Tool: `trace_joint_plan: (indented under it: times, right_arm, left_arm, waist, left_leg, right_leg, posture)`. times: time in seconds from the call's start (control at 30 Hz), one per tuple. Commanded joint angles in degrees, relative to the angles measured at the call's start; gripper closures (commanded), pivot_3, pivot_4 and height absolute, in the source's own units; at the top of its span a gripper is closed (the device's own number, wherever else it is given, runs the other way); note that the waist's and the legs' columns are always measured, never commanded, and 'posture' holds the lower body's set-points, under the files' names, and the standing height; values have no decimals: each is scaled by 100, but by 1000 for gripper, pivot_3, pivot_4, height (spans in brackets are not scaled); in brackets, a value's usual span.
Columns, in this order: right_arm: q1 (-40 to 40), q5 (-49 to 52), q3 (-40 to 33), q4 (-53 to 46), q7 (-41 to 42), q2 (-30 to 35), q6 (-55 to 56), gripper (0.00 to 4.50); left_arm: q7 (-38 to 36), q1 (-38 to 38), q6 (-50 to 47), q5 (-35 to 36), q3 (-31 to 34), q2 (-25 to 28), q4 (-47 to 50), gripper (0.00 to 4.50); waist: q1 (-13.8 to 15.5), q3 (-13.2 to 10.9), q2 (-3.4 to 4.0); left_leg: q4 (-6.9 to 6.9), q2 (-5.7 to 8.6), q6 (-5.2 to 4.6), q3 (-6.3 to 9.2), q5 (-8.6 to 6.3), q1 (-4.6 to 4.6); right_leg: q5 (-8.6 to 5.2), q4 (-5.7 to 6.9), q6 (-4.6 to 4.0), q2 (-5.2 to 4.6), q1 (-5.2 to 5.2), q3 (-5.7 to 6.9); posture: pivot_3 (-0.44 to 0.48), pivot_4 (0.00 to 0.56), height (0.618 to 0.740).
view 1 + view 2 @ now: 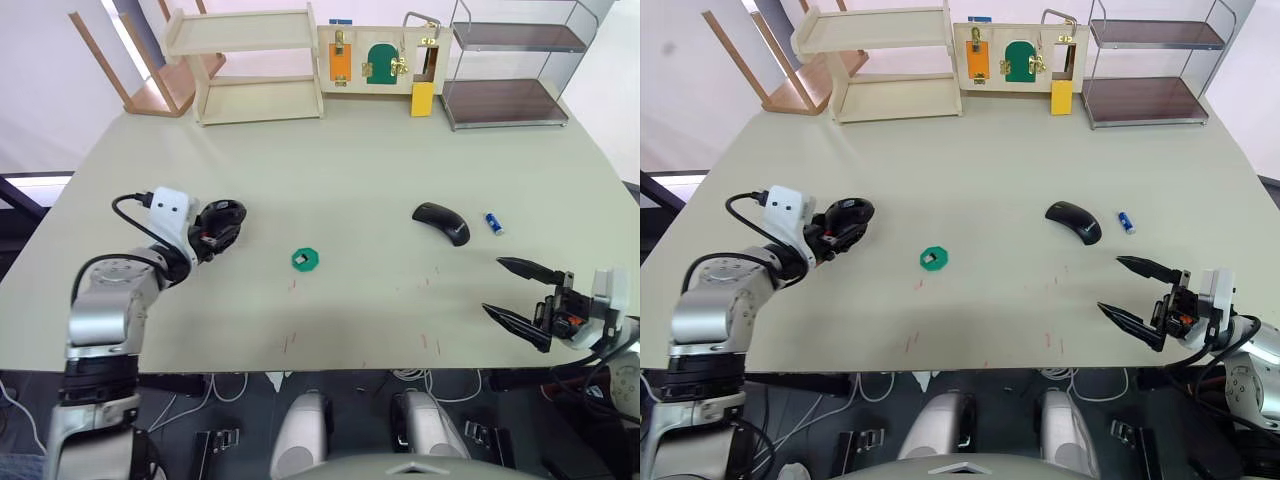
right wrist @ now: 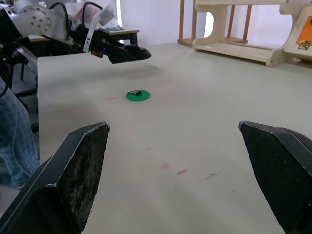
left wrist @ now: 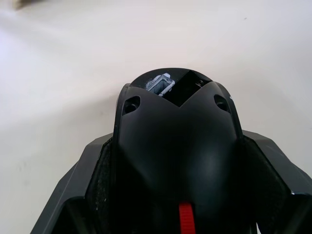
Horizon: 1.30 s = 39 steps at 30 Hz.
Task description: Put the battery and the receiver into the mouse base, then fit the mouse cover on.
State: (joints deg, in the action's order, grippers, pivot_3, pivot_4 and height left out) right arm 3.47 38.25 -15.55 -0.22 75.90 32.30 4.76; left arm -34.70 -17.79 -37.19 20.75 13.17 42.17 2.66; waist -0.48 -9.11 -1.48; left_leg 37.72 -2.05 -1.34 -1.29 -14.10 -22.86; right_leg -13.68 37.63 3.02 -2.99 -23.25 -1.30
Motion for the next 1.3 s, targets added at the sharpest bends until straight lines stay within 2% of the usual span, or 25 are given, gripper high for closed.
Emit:
trace_joint_plan:
  times: [0.03, 0.17, 0.33, 0.53, 0.87, 1.07, 1.3]
  right_arm:
    - [-54, 58, -51, -130, 26, 18, 15, 0]
    - [-105, 97, -59, -136, 48, 40, -22, 0]
    - [-129, 118, -81, -174, 131, 100, -58, 0]
    - [-184, 149, -114, -60, 563, 365, -91, 0]
    - [-362, 197, -36, 79, 1304, 712, -245, 0]
    - [-500, 146, -36, 294, 1499, 704, -197, 0]
    - [-445, 128, -71, 397, 1594, 636, -103, 0]
  left_arm:
    - [-651, -268, 73, 337, 58, 340, 531, 1581]
    - [-1452, -576, -84, 591, -430, 635, 979, 1581]
    - [-2071, -900, -168, 617, -1153, 751, 1303, 1581]
    - [-2466, -1283, -210, 563, -1900, 551, 1376, 1581]
    - [-3210, -1662, 334, -19, -3009, 307, 1078, 1581]
    - [-3232, -1598, 486, -483, -3628, -24, 1026, 1581]
    - [-2983, -1478, 615, -875, -3991, -459, 857, 1581]
  waist:
    - [13, -1, 0]
    - [8, -2, 0]
    - [-2, -5, 4]
    - [-17, -10, 7]
    - [-11, -12, 7]
    - [-9, -13, 7]
    - [-9, -15, 8]
  left_leg:
    - [1, -1, 0, 0, 0, -1]
    - [1, -1, 0, -2, 0, -2]
    - [1, 2, 0, -10, 0, 0]
    - [1, -3, 0, -28, 0, -1]
    - [10, -3, -1, -32, 0, -2]
    - [15, -4, -1, -33, 0, -3]
    - [28, -4, -2, -31, -1, -7]
  right_leg:
    - [0, -1, 0, 0, 0, 0]
    - [0, -2, 0, 1, 0, 0]
    - [0, -3, 1, 4, 0, -6]
    - [-1, -2, 0, 17, -1, -5]
    - [-2, -1, 3, 20, -1, -8]
    - [-1, 1, 2, 20, 0, -10]
    - [-1, 7, 3, 20, 0, -9]
  posture:
    - [0, 150, 740]
    - [0, 150, 740]
    - [0, 150, 740]
    - [0, 150, 740]
    - [0, 150, 740]
    - [0, 150, 740]
    - [0, 150, 740]
